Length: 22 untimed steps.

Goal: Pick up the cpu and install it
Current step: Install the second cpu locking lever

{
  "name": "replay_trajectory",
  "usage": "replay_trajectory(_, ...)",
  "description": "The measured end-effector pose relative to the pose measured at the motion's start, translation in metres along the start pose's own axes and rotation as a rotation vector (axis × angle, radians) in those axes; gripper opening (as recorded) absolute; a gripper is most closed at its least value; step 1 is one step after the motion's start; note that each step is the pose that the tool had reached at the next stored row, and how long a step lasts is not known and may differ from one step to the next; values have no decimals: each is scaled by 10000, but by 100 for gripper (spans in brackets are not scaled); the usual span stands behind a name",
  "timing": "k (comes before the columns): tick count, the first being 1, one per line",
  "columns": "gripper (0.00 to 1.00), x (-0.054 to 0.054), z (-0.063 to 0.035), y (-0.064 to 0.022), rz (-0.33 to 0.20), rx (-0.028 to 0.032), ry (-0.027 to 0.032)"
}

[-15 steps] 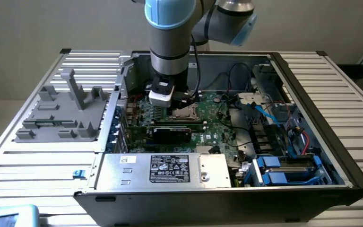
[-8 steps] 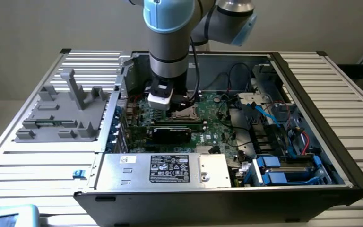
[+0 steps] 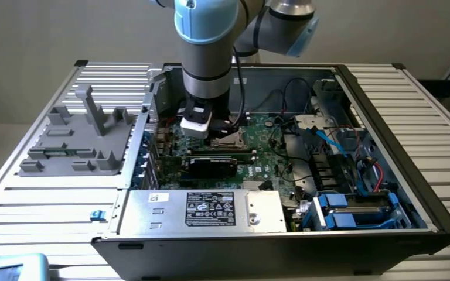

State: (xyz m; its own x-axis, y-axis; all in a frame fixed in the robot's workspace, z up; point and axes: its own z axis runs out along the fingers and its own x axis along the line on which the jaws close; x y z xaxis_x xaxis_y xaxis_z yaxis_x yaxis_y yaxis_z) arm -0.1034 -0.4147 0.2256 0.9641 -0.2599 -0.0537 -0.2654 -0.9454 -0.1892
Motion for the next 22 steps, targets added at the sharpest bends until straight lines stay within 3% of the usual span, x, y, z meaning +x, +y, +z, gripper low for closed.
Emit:
replay_trajectory(1,11,-2,2,6,0,83,-23)
replay_trajectory(5,11,1,6,43,0,319,-87)
replay_trajectory(10,11,17,-7,109,0,506,-140)
replay_trajectory(17,11,30,-16,159,11,1014,-274)
replay_trajectory(22,11,37,-22,191,14,1170,-315)
